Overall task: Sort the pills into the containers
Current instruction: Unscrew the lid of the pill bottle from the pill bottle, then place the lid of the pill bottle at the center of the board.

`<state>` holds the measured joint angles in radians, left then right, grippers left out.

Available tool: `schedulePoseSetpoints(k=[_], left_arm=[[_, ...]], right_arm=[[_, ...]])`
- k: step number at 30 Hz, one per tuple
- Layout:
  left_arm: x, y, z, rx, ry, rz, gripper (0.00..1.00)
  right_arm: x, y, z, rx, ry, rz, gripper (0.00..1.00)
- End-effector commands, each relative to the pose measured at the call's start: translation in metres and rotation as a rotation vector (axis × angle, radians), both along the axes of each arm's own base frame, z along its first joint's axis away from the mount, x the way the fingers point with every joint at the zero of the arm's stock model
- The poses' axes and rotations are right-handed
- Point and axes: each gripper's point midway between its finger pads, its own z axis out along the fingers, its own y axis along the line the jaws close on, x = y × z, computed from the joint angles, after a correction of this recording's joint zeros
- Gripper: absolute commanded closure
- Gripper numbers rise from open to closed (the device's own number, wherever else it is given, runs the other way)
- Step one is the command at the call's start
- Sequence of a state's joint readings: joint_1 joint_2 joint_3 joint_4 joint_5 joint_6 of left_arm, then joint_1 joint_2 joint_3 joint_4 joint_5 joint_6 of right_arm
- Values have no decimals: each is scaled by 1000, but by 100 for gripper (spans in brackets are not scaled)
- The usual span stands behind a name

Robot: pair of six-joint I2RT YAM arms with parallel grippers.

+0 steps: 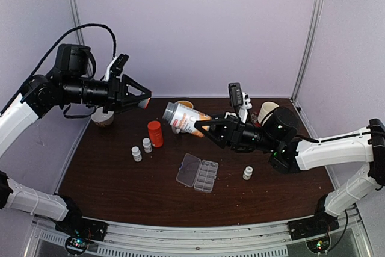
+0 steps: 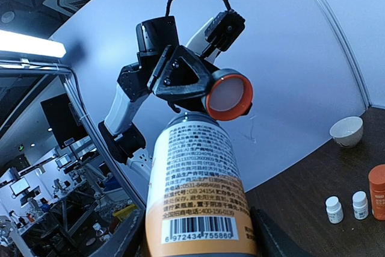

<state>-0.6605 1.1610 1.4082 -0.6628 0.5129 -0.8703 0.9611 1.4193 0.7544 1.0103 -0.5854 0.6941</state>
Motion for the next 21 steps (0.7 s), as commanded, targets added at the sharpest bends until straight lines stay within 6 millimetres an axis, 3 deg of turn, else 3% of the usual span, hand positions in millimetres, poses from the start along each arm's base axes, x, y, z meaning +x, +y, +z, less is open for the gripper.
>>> schedulePoseSetpoints(k=[1, 6, 12, 15, 21], left_arm=[[28, 40, -56, 352, -153, 125, 100], [46, 63, -129, 590, -153, 182, 100], [55, 62, -197, 652, -111, 179, 100], [58, 57, -227, 680, -63, 158, 100], [63, 72, -278, 799, 5, 210, 100]], right_arm=[[-7, -7, 11, 51, 41, 61, 100], [-5, -18, 1, 73, 82, 73, 100], [-1, -25, -19, -3, 88, 14, 100], [0, -27, -32, -30, 101, 0, 100], [-1, -30, -52, -29, 141, 10, 100]])
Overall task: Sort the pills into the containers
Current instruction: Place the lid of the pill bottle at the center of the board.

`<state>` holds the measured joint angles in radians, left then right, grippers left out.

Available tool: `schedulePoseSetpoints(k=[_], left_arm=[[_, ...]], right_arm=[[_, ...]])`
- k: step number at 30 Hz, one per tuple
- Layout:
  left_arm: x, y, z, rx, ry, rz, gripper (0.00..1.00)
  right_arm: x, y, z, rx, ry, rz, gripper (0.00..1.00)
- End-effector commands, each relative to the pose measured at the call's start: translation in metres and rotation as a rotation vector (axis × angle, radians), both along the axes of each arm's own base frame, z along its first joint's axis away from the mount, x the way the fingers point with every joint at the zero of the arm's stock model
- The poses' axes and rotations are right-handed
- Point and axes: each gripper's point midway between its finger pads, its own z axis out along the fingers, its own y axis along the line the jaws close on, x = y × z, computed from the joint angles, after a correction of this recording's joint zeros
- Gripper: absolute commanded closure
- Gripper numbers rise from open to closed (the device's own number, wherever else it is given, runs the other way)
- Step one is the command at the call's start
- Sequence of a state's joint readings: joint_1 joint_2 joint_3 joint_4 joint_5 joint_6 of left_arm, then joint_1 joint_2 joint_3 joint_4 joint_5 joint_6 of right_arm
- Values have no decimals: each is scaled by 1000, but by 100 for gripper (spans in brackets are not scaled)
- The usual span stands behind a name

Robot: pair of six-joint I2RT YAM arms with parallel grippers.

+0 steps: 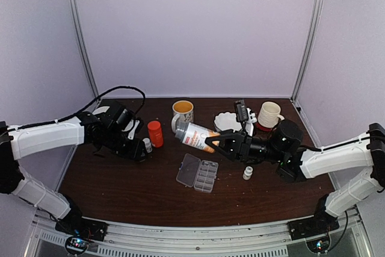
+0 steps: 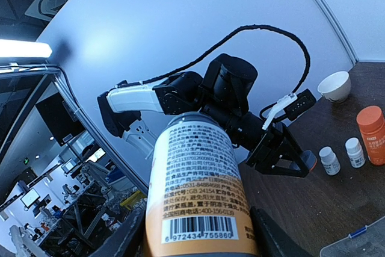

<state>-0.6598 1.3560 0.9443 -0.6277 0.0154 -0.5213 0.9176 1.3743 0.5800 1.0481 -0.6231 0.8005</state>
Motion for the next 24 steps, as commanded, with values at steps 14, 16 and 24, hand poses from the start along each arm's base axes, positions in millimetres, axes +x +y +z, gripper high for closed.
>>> schedulePoseSetpoints(k=[14, 16, 24], left_arm=[[13, -17, -88, 123, 17, 14, 98], [12, -21, -91, 145, 10, 4, 96], [12, -28, -91, 174, -8, -3, 75]], right_arm=[[5, -15, -32, -18, 33, -47, 100], [5, -17, -38, -27, 39, -51, 100], [6, -26, -56, -46, 61, -72, 100]])
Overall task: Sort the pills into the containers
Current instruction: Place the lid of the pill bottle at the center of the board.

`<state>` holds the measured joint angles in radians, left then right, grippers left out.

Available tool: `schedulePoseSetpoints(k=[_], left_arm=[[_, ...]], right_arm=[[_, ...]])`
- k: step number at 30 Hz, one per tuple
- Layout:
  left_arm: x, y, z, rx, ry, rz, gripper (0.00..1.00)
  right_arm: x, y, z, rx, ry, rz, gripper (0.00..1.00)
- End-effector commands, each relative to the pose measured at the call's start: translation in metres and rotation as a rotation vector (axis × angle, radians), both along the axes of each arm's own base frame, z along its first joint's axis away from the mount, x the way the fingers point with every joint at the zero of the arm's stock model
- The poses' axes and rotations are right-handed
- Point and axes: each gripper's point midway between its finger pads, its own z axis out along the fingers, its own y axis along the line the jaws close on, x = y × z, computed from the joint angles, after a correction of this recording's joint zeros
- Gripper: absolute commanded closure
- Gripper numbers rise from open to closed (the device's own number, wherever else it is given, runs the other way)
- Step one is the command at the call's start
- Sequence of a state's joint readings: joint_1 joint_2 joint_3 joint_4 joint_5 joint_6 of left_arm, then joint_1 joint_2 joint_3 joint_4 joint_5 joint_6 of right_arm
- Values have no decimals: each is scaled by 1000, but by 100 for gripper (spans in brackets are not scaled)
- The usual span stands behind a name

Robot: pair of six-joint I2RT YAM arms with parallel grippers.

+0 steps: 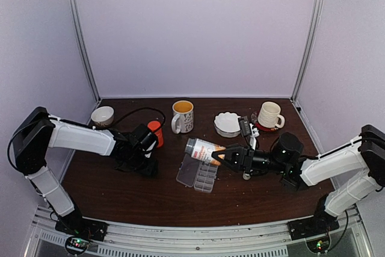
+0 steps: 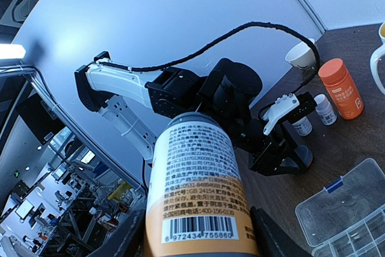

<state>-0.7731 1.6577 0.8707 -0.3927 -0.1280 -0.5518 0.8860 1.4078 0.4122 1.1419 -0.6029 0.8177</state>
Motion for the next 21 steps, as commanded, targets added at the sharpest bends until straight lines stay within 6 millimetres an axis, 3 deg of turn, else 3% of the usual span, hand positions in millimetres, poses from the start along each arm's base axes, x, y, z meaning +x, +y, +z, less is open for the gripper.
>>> schedulePoseSetpoints(k=[1, 10, 21], left_arm=[[9, -7, 6, -3, -39, 12, 72], [7, -7, 18, 1, -63, 7, 46], [8, -4, 58, -40, -147, 6, 22]], right_arm=[[3, -7, 4, 26, -26, -26, 100], [2, -20, -20, -17, 8, -46, 100], [1, -32, -46, -42, 55, -75, 100]])
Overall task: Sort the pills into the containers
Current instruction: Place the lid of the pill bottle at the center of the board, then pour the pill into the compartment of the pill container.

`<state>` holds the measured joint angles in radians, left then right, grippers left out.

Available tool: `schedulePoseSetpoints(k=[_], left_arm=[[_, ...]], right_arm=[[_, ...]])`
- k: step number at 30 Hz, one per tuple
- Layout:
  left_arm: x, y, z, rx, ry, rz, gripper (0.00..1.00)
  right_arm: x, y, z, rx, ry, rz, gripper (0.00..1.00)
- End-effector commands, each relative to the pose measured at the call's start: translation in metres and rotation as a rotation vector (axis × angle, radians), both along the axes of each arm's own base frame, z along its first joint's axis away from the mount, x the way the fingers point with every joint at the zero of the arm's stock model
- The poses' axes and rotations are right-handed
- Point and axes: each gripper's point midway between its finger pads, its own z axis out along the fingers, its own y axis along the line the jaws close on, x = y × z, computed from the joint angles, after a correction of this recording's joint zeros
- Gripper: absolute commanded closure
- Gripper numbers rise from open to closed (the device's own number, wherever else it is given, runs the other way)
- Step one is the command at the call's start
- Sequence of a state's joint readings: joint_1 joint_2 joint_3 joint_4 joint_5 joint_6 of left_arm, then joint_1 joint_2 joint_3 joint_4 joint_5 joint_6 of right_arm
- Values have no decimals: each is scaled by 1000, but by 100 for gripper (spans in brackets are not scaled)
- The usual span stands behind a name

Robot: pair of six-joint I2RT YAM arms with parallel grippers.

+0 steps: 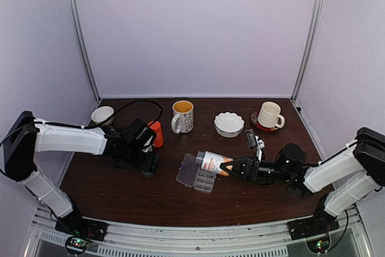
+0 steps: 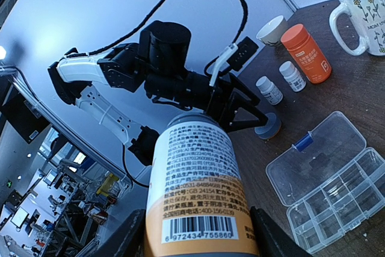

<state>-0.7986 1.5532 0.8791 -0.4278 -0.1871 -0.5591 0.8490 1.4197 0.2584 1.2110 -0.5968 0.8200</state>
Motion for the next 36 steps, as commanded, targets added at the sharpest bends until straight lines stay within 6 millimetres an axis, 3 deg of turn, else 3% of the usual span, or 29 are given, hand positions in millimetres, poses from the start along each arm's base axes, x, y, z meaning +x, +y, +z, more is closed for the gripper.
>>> schedulePoseSetpoints(k=[1, 3, 5, 7, 13, 21, 36], left_arm=[[5, -2, 25, -21, -58, -2, 21], [4, -4, 31, -29, -69, -12, 18], [4, -2, 39, -31, -89, -7, 4], [4, 4, 47, -30, -108, 21, 2], [7, 23, 73, -47, -166, 153, 2], [-1, -3, 82, -214, -163, 61, 5], [-9, -17, 83, -284, -147, -18, 9]], right_arm=[[4, -6, 1, 26, -8, -38, 100], [5, -8, -4, 15, -2, -49, 100], [5, -11, -7, 12, 1, -58, 100], [4, -13, -12, 5, 7, -64, 100], [4, -21, -26, -15, 45, -98, 100], [10, -23, -49, -40, 120, -130, 100], [9, -23, -78, -79, 243, -153, 100]])
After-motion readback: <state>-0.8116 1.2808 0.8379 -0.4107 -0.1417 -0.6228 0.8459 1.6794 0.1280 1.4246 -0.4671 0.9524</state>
